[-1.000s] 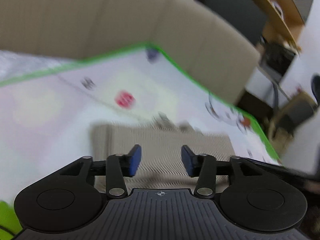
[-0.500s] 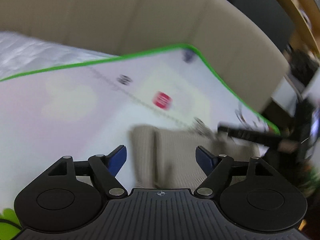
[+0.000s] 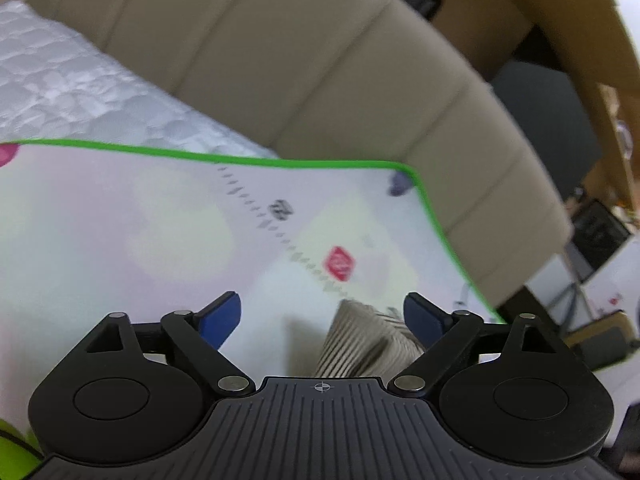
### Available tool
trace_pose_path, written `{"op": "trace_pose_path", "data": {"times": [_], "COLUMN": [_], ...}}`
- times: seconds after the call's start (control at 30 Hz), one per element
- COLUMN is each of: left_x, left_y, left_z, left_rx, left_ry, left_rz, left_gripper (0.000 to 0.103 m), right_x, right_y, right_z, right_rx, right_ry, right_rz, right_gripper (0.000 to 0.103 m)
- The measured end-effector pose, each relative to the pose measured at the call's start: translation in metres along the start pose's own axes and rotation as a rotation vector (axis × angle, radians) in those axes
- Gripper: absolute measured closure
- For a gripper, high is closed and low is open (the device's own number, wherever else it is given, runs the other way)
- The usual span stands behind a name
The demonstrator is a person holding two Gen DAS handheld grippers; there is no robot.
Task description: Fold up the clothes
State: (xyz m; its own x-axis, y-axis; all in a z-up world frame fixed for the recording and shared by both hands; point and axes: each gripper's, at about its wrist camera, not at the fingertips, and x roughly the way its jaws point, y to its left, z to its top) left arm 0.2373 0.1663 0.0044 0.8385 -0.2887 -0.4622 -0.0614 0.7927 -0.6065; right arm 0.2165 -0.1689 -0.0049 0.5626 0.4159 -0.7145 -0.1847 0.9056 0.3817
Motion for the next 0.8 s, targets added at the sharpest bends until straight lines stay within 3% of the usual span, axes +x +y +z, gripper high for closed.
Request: {"op": "trace_pose_path", "data": {"times": [0.13,0.23,0.27,0.33,0.4,0.47,0.57,0.63,0.73,0.8], "left_x": [-0.012,-0.017,-0.016,-0.011,-0.004,0.001,0.003,0.002,-0.004,-0.012], "left_y": [-0.021,-0.040,-0.046,-0.057,-0.060,-0.059,-0.056,-0.055,-0.057,-0.056], "left_z": [-0.008,-0.022,-0.028,-0.043,-0.059,-0.072,-0.084,-0.088,-0.092,-0.092], "left_rx": [0.056,0.140,0.187,0.289,0.357,0.399,0.452,0.489,0.542,0.548], "left_ry": [0.012,0.043,0.059,0.127,0.207,0.274,0.318,0.314,0.288,0.280], "left_rz": [-0.109,-0.143,-0.123,-0.037,0.043,0.103,0.182,0.236,0.314,0.339], "left_gripper": [0.007,0.009,0.011,0.039,0.045,0.046,0.042,0.030,0.020,0.017], "right_x": [0.005,0.004,0.002,-0.013,-0.039,-0.064,-0.079,-0.064,-0.032,-0.031], "right_y": [-0.005,-0.004,-0.001,0.006,0.012,0.011,0.006,-0.006,-0.030,-0.044], "right_z": [-0.043,-0.058,-0.059,-0.059,-0.056,-0.050,-0.041,-0.043,-0.060,-0.071], "right_rx": [0.001,-0.016,-0.031,-0.094,-0.143,-0.148,-0.149,-0.167,-0.217,-0.205], "right_ry": [0.065,0.063,0.054,0.018,-0.051,-0.134,-0.225,-0.187,-0.074,-0.061], "right_rz": [-0.027,-0.052,-0.057,-0.068,-0.038,-0.012,-0.057,-0.123,-0.266,-0.283], "right_gripper": [0.098,0.098,0.098,0.096,0.095,0.087,0.069,0.068,0.069,0.068]}}
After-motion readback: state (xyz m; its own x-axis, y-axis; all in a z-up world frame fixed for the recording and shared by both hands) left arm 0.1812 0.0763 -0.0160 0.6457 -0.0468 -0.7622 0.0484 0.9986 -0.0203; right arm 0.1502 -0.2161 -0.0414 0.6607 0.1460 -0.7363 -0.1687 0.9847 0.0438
